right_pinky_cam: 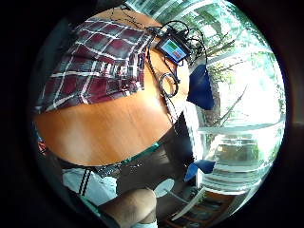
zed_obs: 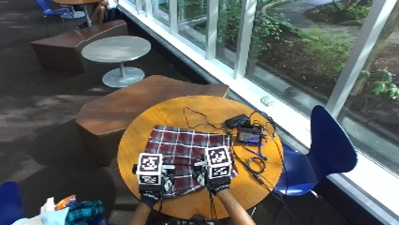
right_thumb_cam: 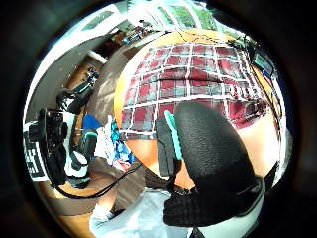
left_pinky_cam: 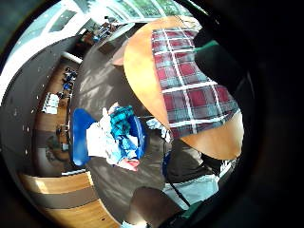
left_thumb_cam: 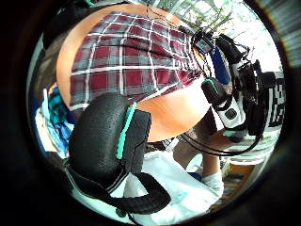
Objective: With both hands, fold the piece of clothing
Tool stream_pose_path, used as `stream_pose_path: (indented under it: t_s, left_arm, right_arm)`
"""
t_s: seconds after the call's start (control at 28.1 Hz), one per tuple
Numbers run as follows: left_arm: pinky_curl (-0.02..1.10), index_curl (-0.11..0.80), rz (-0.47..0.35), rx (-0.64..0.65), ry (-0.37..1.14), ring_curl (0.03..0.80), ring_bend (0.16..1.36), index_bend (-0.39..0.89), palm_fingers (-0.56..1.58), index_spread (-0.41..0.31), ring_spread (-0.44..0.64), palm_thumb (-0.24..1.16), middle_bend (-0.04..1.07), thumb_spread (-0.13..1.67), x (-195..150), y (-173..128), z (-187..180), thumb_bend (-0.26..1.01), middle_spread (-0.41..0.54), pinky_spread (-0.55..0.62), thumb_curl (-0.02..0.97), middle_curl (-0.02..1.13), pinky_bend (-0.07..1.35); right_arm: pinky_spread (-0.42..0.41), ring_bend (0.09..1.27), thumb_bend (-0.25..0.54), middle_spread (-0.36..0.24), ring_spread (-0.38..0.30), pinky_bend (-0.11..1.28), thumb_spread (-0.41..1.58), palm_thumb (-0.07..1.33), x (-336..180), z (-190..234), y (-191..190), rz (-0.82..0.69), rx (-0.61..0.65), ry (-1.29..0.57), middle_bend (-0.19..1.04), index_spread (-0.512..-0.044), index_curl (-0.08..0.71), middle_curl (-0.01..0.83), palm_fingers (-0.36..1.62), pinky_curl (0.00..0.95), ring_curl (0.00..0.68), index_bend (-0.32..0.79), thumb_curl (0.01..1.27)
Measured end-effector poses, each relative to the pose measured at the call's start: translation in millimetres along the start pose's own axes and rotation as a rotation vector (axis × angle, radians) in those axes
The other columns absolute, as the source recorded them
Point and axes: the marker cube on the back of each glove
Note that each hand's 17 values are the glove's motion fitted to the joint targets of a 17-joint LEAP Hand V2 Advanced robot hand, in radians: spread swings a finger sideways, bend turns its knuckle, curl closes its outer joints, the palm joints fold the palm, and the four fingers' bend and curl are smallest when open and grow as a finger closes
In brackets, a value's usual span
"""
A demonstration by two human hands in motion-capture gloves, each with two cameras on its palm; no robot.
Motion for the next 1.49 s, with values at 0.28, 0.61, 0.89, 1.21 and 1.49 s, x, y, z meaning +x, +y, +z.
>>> stream_pose_path:
  t_s: [0.28,0.61,0.89,1.21,1.49]
  left_arm:
    - [0.20,0.103,-0.002,-0.040,0.000,0.213,0.50,0.12,0.61,-0.091,0.03,0.12,0.25,0.85,-3.4,-1.7,3.4,0.05,-0.051,0.07,0.081,0.20,0.50]
    - [0.25,0.150,0.028,-0.025,0.029,0.258,0.52,0.12,0.57,-0.104,0.04,0.12,0.24,1.07,-1.3,1.1,3.8,0.02,-0.049,0.09,0.135,0.26,0.52]
    - [0.28,0.176,0.034,-0.136,0.044,0.280,0.53,0.11,0.52,-0.104,0.05,0.14,0.21,1.13,0.5,4.1,59.7,-0.01,-0.040,0.10,0.178,0.30,0.55]
    - [0.32,0.201,0.026,-0.265,0.067,0.300,0.55,0.13,0.40,-0.087,0.10,0.13,0.16,1.11,-0.1,-4.9,142.2,-0.02,0.025,0.13,0.213,0.31,0.58]
    - [0.28,0.298,0.036,0.106,0.053,0.276,0.49,0.31,0.65,-0.158,0.02,0.25,0.21,1.13,-0.3,-14.8,148.6,0.03,-0.084,0.09,0.253,0.33,0.45]
  right_arm:
    - [0.222,0.23,0.183,-0.013,0.107,0.36,0.89,0.30,-3.4,2.3,-1.7,-0.019,-0.018,0.009,0.21,-0.298,0.150,0.126,0.26,0.161,0.097,0.18,0.11]
    - [0.265,0.23,0.157,-0.011,0.133,0.37,1.14,0.31,6.5,2.0,10.2,-0.036,-0.021,-0.005,0.20,-0.345,0.204,0.188,0.24,0.212,0.134,0.16,0.16]
    - [0.272,0.23,0.121,-0.006,0.142,0.39,1.23,0.31,43.3,57.7,14.5,0.006,-0.130,-0.008,0.19,-0.357,0.232,0.225,0.22,0.248,0.162,0.16,0.19]
    - [0.270,0.24,0.084,0.005,0.147,0.41,1.27,0.32,69.2,118.5,-2.1,0.035,-0.232,0.024,0.18,-0.360,0.257,0.248,0.18,0.280,0.186,0.16,0.22]
    - [0.260,0.25,0.165,-0.095,0.039,0.10,1.34,0.52,71.7,136.4,-25.2,-0.077,0.037,-0.019,0.32,-0.383,0.328,0.307,0.50,0.200,0.196,0.39,0.28]
